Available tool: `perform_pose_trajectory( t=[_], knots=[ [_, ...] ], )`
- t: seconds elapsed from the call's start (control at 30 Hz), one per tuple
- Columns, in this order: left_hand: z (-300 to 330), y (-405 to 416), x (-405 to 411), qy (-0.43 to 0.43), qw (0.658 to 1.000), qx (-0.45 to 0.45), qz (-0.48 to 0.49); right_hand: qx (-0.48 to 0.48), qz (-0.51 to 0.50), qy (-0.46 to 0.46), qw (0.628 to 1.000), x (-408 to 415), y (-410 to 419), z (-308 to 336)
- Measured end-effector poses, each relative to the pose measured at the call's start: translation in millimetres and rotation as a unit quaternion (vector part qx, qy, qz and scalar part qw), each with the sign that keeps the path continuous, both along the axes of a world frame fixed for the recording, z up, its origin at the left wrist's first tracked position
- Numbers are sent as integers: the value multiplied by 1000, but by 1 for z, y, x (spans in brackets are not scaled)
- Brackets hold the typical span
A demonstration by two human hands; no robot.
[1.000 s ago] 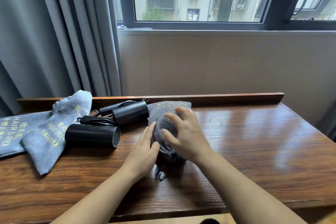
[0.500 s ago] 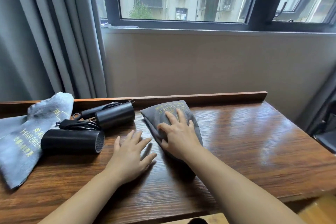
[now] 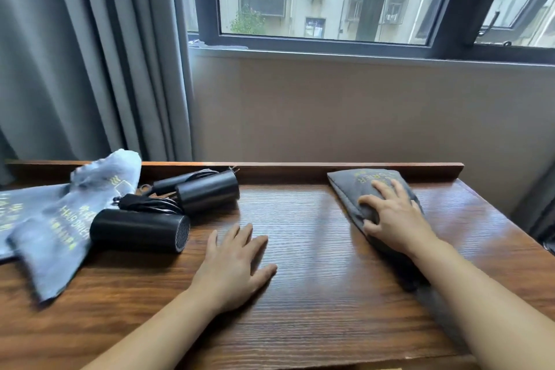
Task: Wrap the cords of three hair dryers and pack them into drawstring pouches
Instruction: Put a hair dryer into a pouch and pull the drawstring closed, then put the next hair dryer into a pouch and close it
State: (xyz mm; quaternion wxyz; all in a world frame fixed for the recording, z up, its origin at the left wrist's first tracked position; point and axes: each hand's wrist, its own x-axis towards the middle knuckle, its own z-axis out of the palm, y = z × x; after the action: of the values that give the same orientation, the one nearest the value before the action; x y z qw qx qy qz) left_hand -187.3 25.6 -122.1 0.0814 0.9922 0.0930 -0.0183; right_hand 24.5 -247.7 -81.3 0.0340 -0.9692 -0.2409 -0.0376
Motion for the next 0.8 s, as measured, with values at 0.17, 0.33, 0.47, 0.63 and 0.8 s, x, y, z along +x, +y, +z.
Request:
perform_pose_trajectory(
  t=[0.17,0.33,0.47,0.63,0.8],
  knots=[
    [0,1,0,-1,1000,-12,0,-3,-54,-10,998,8,-8,-3],
    [-2,2,0,-2,1000,-19,-7,-9,-82,-1,997,16,-18,1],
    [0,7,-2,-44,998,-50,-21,-53,-101,-19,993,7,-7,2],
    [7,36,-20,-254,963,-24,-91,101,79,-207,970,-32,22,-19],
    [39,104,-42,-227,963,114,88,191,185,-129,955,-69,58,-37]
  ],
)
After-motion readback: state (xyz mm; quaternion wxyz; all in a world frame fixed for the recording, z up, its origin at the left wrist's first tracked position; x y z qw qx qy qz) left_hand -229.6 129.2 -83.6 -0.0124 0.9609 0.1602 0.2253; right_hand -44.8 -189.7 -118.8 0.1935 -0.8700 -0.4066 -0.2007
